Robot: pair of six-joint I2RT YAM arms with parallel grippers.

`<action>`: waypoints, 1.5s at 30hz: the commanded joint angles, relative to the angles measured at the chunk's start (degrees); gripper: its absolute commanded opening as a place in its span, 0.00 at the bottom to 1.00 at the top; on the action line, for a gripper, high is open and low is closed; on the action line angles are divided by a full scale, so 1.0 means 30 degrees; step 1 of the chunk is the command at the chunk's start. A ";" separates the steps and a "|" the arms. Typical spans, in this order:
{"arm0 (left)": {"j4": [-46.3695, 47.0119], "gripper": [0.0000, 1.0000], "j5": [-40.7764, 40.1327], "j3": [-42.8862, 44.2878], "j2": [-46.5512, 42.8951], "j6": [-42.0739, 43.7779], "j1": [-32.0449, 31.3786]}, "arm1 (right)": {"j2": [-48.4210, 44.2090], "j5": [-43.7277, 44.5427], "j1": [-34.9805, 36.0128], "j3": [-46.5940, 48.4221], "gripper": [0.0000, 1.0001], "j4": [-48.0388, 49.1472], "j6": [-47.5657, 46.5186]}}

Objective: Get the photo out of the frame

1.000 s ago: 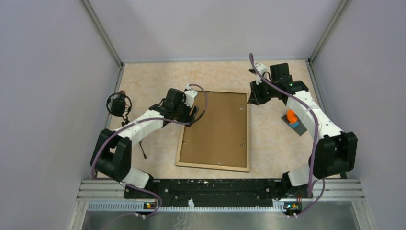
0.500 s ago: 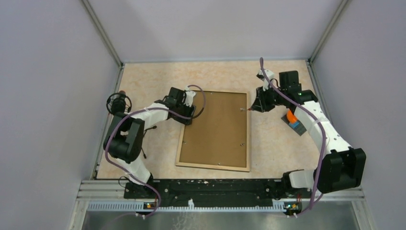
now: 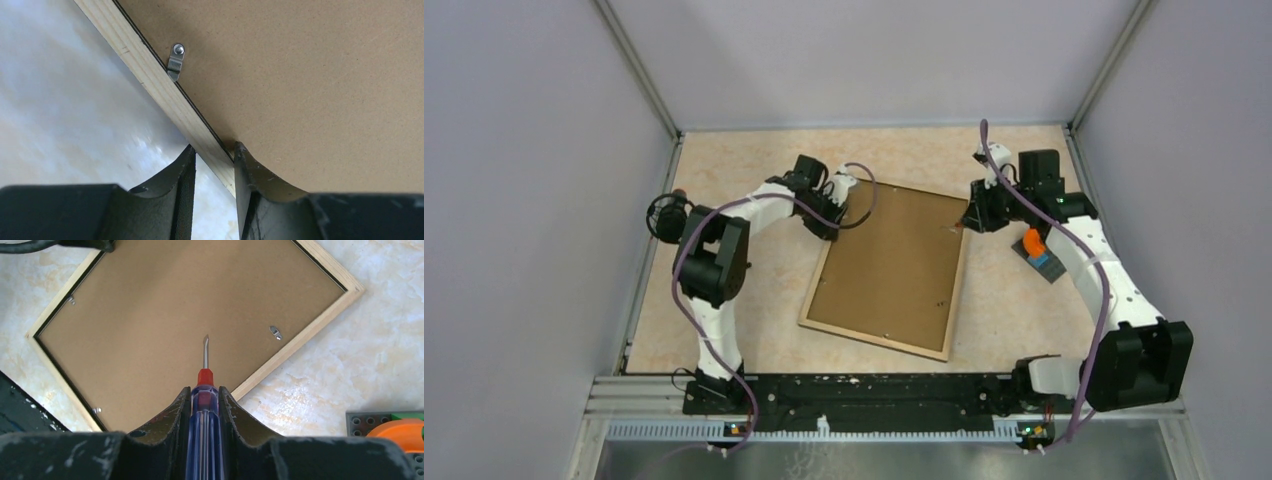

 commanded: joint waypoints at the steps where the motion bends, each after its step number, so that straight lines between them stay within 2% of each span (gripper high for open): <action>1: -0.2098 0.34 -0.0571 0.3725 0.3361 0.4884 -0.0110 | -0.1377 -0.1401 -0.0248 -0.0156 0.00 0.0460 -0.0396; 5: -0.4014 0.36 -0.1504 0.9354 0.6057 0.5441 0.0131 | -0.1748 -0.1868 -0.0282 -0.0045 0.00 0.0572 -0.0245; 7: -0.4852 0.46 -0.1657 1.1566 0.6723 0.4797 0.0176 | -0.1669 -0.1733 -0.0395 0.0127 0.00 0.0384 -0.0211; 9: -0.5284 0.57 -0.0573 1.2354 0.6209 0.4150 0.0178 | -0.1659 -0.1567 -0.0590 0.0239 0.00 0.0218 -0.0141; 11: -0.4447 0.62 0.0769 1.1390 0.4470 0.3262 0.0086 | -0.1688 -0.1598 -0.0953 0.0252 0.00 0.0229 0.0075; 13: -0.2367 0.72 0.1121 0.9195 0.2262 0.2188 -0.0467 | -0.1609 -0.1905 -0.1350 0.0270 0.00 0.0397 0.0464; 14: -0.1428 0.78 0.1051 0.8036 0.1207 0.1778 -0.0899 | -0.1525 -0.2331 -0.1603 0.0313 0.00 0.0417 0.0530; 16: 0.0098 0.96 0.0341 0.5810 -0.0917 0.0990 -0.2147 | -0.1092 -0.3114 -0.2188 0.0528 0.00 0.0400 0.0711; 17: 0.0759 0.98 -0.0189 0.4749 -0.1769 0.0463 -0.2984 | -0.0882 -0.3559 -0.2790 0.0558 0.00 0.0491 0.0824; 20: 0.1893 0.99 -0.2062 0.2567 -0.3589 -0.0664 -0.5704 | -0.0551 -0.4564 -0.4337 0.0503 0.00 0.1130 0.1390; 23: 0.2043 0.99 -0.3651 0.2090 -0.3787 -0.1527 -0.8228 | -0.0203 -0.5141 -0.5381 0.0584 0.00 0.1404 0.1489; 27: 0.2020 0.99 -0.4033 0.3222 -0.2253 -0.2597 -1.0172 | -0.0061 -0.5063 -0.6039 0.0536 0.00 0.1886 0.1675; 30: 0.1351 0.98 -0.4943 0.5443 -0.0090 -0.3242 -1.1264 | -0.0158 -0.4911 -0.6245 0.0233 0.00 0.2623 0.2055; 38: 0.0897 0.84 -0.5350 1.0173 0.4683 -0.4186 -1.2200 | -0.0536 -0.4942 -0.6625 -0.0524 0.00 0.3493 0.2114; 45: 0.0709 0.69 -0.6117 1.1834 0.7312 -0.4156 -1.2878 | -0.1022 -0.4900 -0.6904 -0.0858 0.00 0.3856 0.1923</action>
